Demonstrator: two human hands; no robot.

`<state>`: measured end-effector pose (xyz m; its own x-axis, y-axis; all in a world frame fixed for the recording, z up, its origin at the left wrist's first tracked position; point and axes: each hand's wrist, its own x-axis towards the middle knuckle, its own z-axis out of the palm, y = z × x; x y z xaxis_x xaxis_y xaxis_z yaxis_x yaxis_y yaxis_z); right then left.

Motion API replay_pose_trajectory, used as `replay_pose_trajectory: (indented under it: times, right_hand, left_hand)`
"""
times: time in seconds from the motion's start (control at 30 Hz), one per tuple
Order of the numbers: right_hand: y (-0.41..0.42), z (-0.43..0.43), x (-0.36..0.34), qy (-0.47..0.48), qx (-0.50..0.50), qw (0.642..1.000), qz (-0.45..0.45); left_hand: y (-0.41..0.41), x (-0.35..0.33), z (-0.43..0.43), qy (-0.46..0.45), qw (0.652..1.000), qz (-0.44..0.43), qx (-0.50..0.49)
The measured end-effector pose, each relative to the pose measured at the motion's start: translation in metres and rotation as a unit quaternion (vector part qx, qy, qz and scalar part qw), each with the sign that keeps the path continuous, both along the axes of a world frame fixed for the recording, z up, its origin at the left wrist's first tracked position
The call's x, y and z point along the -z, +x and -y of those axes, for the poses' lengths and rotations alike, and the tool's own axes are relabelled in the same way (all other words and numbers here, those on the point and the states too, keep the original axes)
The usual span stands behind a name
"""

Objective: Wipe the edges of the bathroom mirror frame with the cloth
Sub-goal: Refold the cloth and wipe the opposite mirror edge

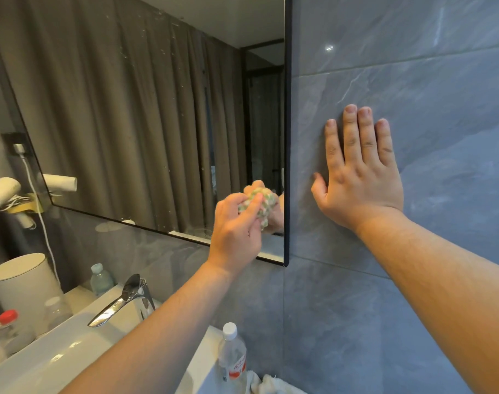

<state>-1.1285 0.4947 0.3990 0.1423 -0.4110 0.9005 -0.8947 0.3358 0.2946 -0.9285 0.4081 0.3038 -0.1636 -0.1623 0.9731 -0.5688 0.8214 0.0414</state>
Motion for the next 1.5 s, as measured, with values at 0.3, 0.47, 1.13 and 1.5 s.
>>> replay_pose_trajectory:
  times: [0.3, 0.47, 1.13, 1.5]
  right_hand:
    - [0.001, -0.001, 0.001, 0.002, 0.0, 1.0, 0.001]
    - [0.001, -0.001, 0.001, 0.003, 0.0, 1.0, 0.0]
    - [0.002, -0.001, 0.001, 0.004, 0.0, 1.0, 0.001]
    - [0.003, -0.001, 0.001, 0.003, -0.004, 1.0, 0.009]
  left_hand:
    - [0.044, -0.027, 0.047, 0.218, 0.942, -0.248, -0.057]
    - [0.068, -0.042, 0.067, 0.316, 0.879, -0.343, -0.096]
    - [-0.015, -0.048, 0.003, 0.131, 0.98, -0.142, -0.043]
    - [-0.024, -0.044, -0.006, -0.02, 0.999, 0.001, -0.046]
